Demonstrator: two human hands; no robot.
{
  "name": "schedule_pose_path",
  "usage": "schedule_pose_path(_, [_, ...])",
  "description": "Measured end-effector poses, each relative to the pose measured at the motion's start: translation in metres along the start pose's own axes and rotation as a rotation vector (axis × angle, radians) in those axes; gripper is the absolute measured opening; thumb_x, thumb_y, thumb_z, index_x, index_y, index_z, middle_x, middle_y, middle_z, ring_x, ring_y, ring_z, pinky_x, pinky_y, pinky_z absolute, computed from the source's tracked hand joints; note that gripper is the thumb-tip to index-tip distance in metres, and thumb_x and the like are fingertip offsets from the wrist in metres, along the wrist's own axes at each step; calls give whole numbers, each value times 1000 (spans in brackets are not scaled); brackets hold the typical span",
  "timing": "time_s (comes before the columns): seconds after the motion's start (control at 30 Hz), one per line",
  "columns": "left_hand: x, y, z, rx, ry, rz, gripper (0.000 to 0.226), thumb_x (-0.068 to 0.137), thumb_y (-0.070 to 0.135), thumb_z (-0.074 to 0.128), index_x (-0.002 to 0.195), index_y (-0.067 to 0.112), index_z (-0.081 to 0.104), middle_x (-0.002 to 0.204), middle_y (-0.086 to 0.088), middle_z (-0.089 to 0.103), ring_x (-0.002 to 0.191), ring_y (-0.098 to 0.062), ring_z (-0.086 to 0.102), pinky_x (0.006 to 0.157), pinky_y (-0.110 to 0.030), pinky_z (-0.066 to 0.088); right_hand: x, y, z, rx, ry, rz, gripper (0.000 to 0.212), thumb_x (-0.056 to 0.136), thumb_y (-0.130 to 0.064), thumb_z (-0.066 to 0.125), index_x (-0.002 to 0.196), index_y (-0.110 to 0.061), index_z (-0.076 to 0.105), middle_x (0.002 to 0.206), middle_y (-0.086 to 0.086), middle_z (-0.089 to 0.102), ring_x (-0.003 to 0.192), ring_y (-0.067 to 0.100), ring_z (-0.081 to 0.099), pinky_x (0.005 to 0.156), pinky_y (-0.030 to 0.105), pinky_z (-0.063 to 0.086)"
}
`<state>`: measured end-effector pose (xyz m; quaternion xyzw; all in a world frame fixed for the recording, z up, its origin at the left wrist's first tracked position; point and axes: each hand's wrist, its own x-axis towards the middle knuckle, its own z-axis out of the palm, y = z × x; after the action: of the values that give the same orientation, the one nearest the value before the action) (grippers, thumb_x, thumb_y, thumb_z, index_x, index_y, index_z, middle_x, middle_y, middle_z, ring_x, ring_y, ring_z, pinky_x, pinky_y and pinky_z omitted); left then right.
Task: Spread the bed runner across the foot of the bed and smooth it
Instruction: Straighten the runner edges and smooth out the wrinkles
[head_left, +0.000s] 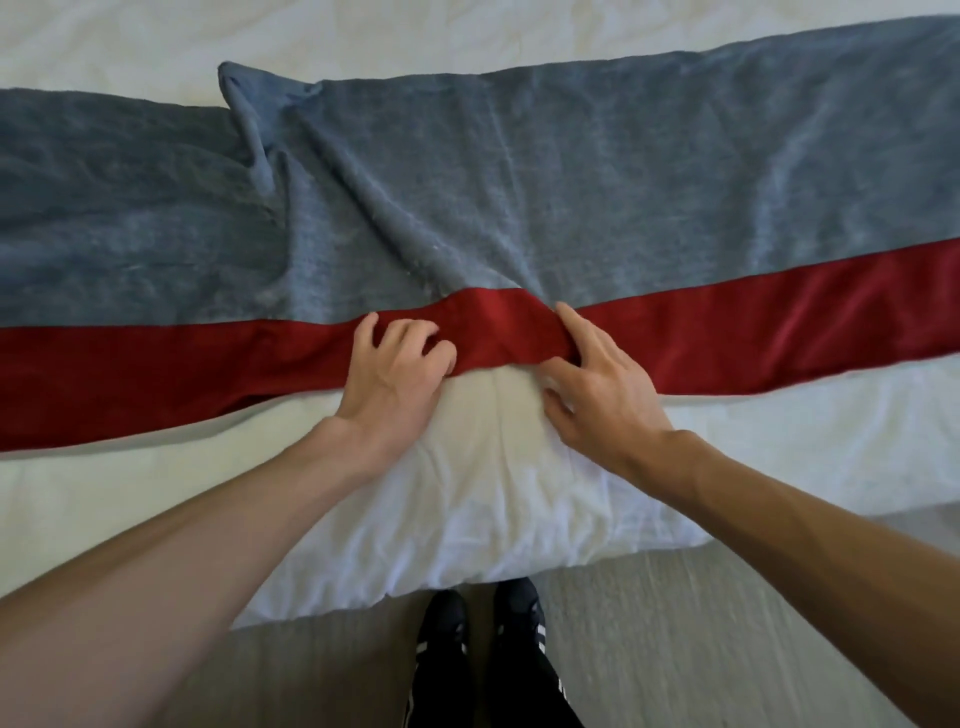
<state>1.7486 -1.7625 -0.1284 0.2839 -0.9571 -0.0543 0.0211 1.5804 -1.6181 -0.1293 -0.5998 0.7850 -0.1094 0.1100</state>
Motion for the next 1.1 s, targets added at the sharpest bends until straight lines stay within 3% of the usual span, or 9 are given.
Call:
schedule_pose_path(0.13, [19,-12,-9,17,18,51,20,73,-4,59,82,11,68,86,-11,61,79,-31,59,78,-40,33,0,-3,2,-120,28,20,24,76,-3,60,99,-7,63,150,27,25,135,39,33,86,43,45])
schedule_pose_path(0.23, [31,-20,-18,-21,94,-18,25,77,-4,59,91,12,72,89,-13,60,78,-32,57,71,-36,27,7,-9,2,-180,51,64,38,76,0,59,114,-8,58,148,27,29,132,38,36,83,43,45])
schedule_pose_path(0.33, [35,-17,-23,-45,99,-81,26,83,2,55,101,13,71,101,-15,56,88,-33,53,75,-39,31,16,-16,2,-237,21,123,28,80,-3,62,107,-7,57,147,26,30,132,36,35,86,41,43])
schedule_pose_path(0.43, [28,-12,-22,25,46,12,29,80,18,59,107,11,65,119,-16,49,103,-34,48,88,-43,32,22,-24,-1,-215,54,86,18,76,0,66,92,-7,61,139,26,40,128,38,39,89,43,40])
schedule_pose_path(0.57, [11,-10,-18,119,-88,131,69,65,42,72,125,15,54,144,-24,29,132,-37,29,106,-53,23,7,-26,-3,-109,102,-99,22,67,6,64,83,-8,65,134,28,46,127,41,42,92,46,38])
schedule_pose_path(0.67, [3,-10,-16,139,-89,152,53,64,42,76,110,20,64,146,-24,28,135,-38,27,107,-58,21,-20,-21,-4,-81,74,-185,22,64,4,67,81,-10,64,126,23,51,116,38,48,87,44,39])
schedule_pose_path(0.83, [-9,-4,-8,85,11,272,6,71,19,74,71,15,69,129,-24,53,121,-38,49,98,-54,35,-38,-18,2,-45,40,-190,19,65,-4,64,82,-11,59,90,9,55,72,27,50,61,39,41])
schedule_pose_path(0.93, [-13,-2,-4,62,121,289,5,74,12,73,73,14,68,114,-20,61,106,-35,57,87,-48,40,-30,-30,11,-134,42,-167,21,67,-11,62,88,-11,58,84,8,52,69,28,48,59,41,41])
schedule_pose_path(1.1, [-22,-5,-7,-2,256,263,12,79,3,63,83,14,65,81,-8,55,70,-27,51,66,-38,33,-6,-50,21,-162,153,-142,25,68,2,60,89,-12,56,82,9,48,65,26,43,56,37,36])
